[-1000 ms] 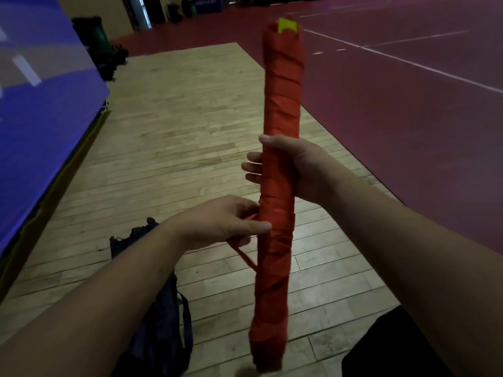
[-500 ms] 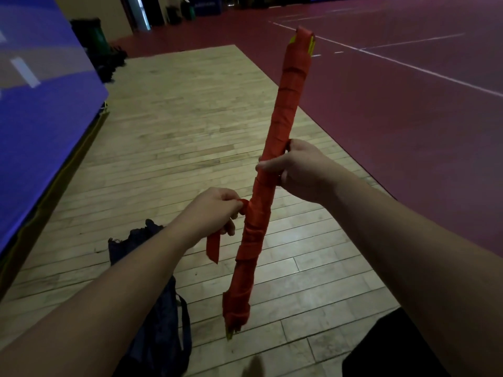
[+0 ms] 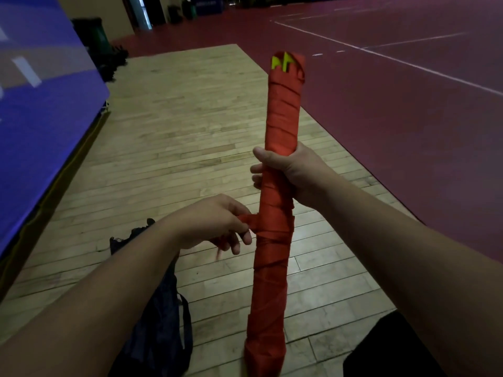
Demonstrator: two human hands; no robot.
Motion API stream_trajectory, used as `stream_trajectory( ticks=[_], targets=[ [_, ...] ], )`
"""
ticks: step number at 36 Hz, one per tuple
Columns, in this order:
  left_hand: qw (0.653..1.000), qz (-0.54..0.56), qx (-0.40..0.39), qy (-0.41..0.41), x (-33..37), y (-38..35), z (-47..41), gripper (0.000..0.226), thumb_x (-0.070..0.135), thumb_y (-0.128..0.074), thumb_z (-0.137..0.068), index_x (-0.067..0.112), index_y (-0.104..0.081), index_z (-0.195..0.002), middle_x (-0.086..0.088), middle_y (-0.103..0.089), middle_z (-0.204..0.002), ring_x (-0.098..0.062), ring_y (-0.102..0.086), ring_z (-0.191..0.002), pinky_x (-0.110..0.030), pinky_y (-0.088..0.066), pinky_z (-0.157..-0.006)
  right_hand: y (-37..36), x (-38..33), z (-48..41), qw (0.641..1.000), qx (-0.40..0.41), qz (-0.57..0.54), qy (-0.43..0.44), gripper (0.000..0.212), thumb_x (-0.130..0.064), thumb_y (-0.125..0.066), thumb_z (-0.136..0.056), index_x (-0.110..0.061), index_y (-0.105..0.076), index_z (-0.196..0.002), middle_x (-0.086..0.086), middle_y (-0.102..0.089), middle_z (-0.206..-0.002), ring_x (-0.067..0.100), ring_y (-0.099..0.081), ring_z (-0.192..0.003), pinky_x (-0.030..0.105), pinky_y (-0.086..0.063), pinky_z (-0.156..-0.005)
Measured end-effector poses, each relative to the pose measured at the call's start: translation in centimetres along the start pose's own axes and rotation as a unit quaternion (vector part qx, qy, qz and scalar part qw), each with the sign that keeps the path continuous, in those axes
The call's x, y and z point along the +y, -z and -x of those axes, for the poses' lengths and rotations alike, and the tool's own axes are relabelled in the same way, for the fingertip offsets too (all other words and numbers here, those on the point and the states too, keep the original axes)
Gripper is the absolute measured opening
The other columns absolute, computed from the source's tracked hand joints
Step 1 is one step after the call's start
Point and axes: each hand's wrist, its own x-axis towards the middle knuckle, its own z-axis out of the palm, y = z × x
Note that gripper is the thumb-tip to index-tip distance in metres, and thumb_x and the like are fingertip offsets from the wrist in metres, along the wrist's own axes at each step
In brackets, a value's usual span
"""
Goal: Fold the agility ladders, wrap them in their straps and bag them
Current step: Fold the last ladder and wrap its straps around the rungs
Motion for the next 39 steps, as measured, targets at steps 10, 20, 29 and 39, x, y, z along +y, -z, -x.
stream_trajectory(
  ticks=[10,20,29,39],
  targets=[
    [0.956,-0.121,0.264,-0.048,-0.2,-3.6,-2.2,0.027,0.039,-0.053,-0.097,0.014,-0.063,-0.098,0.0,-0.065,-0.083,-0.018,-0.062,-0.075,-0.033,-0.051,-0.069,-0.4,1.4,-2.4,0.986,0.166,0.026,0.005,0.04,-0.012,-0.069,-0.093,0.0,-0.047,-0.125,0.017,-0.059,-0.094,0.03,-0.07,-0.078,0.044,-0.062,-0.069],
    [0.964,-0.218,0.15,-0.018,-1.0,-2.2,-1.9,0.03,0.05,-0.075,-0.08,0.029,-0.062,-0.097,0.007,-0.067,-0.082,-0.009,-0.066,-0.073,-0.029,-0.058,-0.068,-0.8,1.5,-1.7,0.988,0.138,0.009,-0.063,0.009,-0.006,-0.062,-0.095,-0.005,-0.054,-0.099,0.018,-0.055,-0.096,0.032,-0.057,-0.089,0.051,-0.057,-0.08],
    [0.992,0.098,-0.066,-0.036,0.1,0.6,0.7,0.033,0.023,-0.076,-0.075,0.013,-0.066,-0.105,-0.006,-0.076,-0.096,-0.018,-0.071,-0.082,-0.03,-0.057,-0.074,-1.2,-0.1,-0.4,0.996,-0.039,-0.065,-0.056,0.024,-0.017,-0.072,-0.089,-0.004,-0.067,-0.109,0.006,-0.067,-0.089,0.018,-0.066,-0.081,0.039,-0.059,-0.079],
    [0.996,0.075,-0.015,-0.051,-1.4,-0.7,-0.4,0.027,0.026,-0.071,-0.089,0.007,-0.069,-0.109,0.004,-0.064,-0.078,-0.009,-0.053,-0.068,-0.025,-0.044,-0.067,-1.9,1.3,-1.5,0.997,0.069,-0.014,-0.036,0.022,-0.013,-0.077,-0.087,-0.003,-0.065,-0.102,0.006,-0.062,-0.071,0.019,-0.063,-0.062,0.034,-0.057,-0.056]
  ],
)
